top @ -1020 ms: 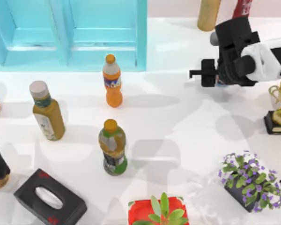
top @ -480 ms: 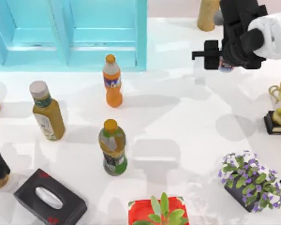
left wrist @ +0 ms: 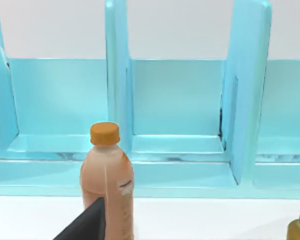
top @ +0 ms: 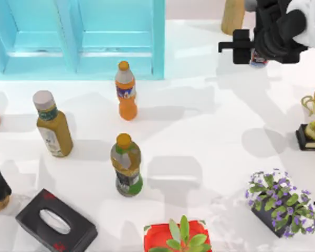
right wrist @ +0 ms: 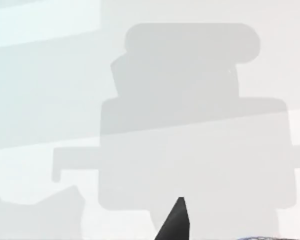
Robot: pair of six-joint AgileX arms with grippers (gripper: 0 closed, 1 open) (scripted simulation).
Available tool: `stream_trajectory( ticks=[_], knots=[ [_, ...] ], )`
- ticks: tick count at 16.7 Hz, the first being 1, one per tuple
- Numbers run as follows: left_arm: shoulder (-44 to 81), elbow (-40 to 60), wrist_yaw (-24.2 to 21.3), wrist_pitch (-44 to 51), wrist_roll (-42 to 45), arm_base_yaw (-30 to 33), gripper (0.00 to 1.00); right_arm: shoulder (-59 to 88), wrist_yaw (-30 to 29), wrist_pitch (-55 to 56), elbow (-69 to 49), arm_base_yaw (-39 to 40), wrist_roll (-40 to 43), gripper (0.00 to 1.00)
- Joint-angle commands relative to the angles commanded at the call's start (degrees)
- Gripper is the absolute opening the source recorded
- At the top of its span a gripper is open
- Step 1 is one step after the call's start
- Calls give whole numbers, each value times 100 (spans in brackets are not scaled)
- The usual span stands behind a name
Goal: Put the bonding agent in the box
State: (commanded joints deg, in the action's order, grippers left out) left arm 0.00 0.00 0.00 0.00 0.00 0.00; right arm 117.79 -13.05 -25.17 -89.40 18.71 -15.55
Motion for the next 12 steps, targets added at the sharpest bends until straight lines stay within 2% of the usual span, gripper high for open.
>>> stream_trajectory(
  ticks=[3,6,8,12],
  knots=[
    [0,0,0,0,0,0,100,23,8,12,24,-6,0,0],
    [0,0,0,0,0,0,100,-212,237,-5,386,-384,359,0],
    [0,0,0,0,0,0,100,-607,562,1,842,-938,810,0],
    [0,0,0,0,0,0,100,-1863,1496,61,1911,-2539,1925,0]
  ],
)
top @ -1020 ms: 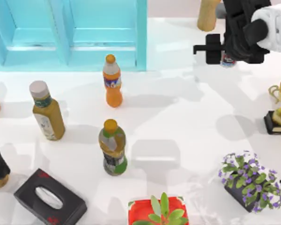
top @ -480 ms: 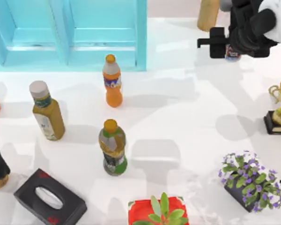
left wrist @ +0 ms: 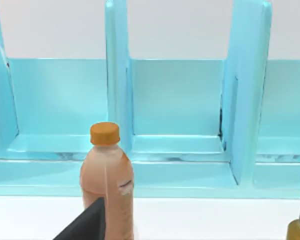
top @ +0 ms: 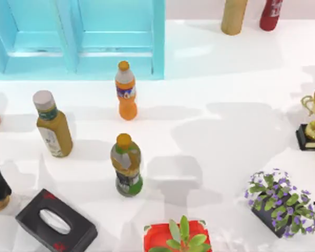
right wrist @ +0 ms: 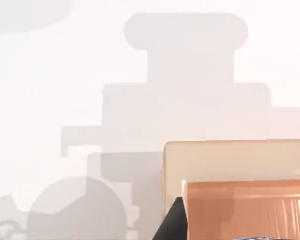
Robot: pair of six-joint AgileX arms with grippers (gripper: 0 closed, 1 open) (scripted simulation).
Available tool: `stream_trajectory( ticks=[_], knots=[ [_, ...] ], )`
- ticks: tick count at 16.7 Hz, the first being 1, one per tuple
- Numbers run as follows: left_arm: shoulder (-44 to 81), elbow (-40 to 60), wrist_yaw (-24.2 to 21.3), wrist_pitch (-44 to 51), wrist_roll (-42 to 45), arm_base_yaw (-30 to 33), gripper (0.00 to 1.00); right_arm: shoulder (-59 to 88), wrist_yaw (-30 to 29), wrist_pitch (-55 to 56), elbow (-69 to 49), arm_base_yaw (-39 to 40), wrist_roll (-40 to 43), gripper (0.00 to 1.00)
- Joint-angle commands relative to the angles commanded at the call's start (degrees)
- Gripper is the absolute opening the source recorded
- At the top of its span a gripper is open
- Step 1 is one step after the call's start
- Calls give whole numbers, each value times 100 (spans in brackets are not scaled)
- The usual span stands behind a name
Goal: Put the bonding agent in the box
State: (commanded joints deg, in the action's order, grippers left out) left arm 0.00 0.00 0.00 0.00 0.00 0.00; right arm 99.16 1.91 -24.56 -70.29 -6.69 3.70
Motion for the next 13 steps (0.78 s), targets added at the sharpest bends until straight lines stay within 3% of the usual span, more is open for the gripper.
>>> stream_trajectory(
  ticks=[7,13],
  knots=[
    [0,0,0,0,0,0,100,-2077,1607,-249,1779,-2463,2111,0],
    [0,0,0,0,0,0,100,-2634,2053,-583,2306,-3173,2627,0]
  ],
)
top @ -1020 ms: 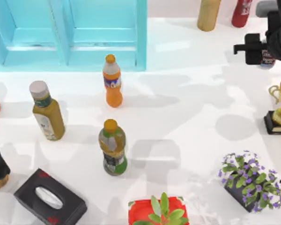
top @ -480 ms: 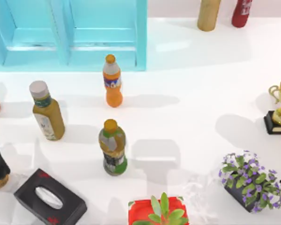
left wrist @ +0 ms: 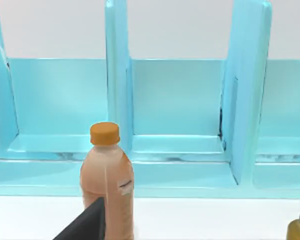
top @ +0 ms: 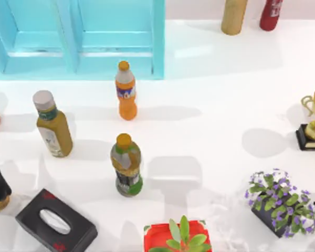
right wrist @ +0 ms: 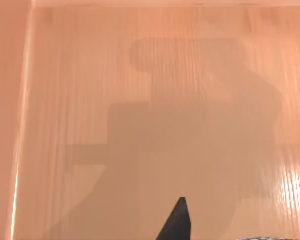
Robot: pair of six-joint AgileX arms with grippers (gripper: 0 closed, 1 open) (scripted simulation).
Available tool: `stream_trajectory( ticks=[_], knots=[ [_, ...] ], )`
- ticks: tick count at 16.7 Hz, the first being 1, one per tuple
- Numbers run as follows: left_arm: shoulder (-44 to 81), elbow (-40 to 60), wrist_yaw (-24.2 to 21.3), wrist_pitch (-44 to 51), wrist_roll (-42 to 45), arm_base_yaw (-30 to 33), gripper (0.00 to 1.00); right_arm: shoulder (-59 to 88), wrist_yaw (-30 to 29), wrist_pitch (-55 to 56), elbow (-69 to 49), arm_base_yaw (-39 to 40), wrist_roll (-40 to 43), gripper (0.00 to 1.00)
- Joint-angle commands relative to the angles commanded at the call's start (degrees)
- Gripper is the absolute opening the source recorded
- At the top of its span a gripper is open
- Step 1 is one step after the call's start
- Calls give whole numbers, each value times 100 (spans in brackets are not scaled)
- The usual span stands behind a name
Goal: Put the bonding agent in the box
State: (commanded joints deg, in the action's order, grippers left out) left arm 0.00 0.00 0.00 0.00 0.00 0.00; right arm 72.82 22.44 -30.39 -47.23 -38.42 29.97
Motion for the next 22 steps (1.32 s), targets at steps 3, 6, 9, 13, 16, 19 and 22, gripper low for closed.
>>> stream_trajectory(
  ticks=[3,6,9,13,16,19,22],
  knots=[
    [0,0,0,0,0,0,100,30,-11,9,-15,24,-15,0],
    [0,0,0,0,0,0,100,176,-43,230,43,95,-56,0],
    [0,0,0,0,0,0,100,448,-100,649,180,182,-167,0],
    [0,0,0,0,0,0,100,769,-184,1161,333,302,-292,0],
    [0,0,0,0,0,0,100,1045,-244,1674,458,406,-389,0],
    [0,0,0,0,0,0,100,1122,-266,1767,494,455,-420,0],
    [0,0,0,0,0,0,100,1122,-266,1767,494,455,-420,8]
  ],
)
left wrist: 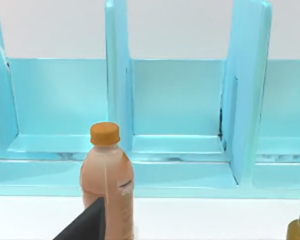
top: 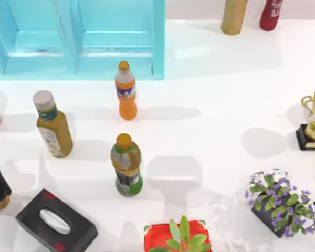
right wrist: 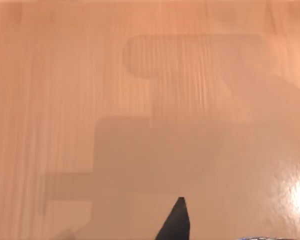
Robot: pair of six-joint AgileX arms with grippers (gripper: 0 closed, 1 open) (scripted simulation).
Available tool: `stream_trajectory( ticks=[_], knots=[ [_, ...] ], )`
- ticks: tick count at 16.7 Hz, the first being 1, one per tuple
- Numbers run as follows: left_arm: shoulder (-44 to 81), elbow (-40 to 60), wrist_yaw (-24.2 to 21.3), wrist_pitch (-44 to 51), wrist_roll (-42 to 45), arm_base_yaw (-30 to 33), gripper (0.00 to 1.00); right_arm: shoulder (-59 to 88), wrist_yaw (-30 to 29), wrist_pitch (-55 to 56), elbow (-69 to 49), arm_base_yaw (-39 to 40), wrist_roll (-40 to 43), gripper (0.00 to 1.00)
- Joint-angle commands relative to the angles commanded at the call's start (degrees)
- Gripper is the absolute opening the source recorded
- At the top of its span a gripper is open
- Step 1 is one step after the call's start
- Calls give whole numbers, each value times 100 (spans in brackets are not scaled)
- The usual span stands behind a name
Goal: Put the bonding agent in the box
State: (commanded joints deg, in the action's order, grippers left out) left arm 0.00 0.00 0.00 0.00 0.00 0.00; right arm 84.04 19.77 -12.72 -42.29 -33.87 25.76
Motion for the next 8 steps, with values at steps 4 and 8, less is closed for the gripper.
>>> stream_trajectory(
  ticks=[4,8],
  knots=[
    [0,0,0,0,0,0,100,0,0,0,0,0,0,38],
    [0,0,0,0,0,0,100,0,0,0,0,0,0,68]
  ],
)
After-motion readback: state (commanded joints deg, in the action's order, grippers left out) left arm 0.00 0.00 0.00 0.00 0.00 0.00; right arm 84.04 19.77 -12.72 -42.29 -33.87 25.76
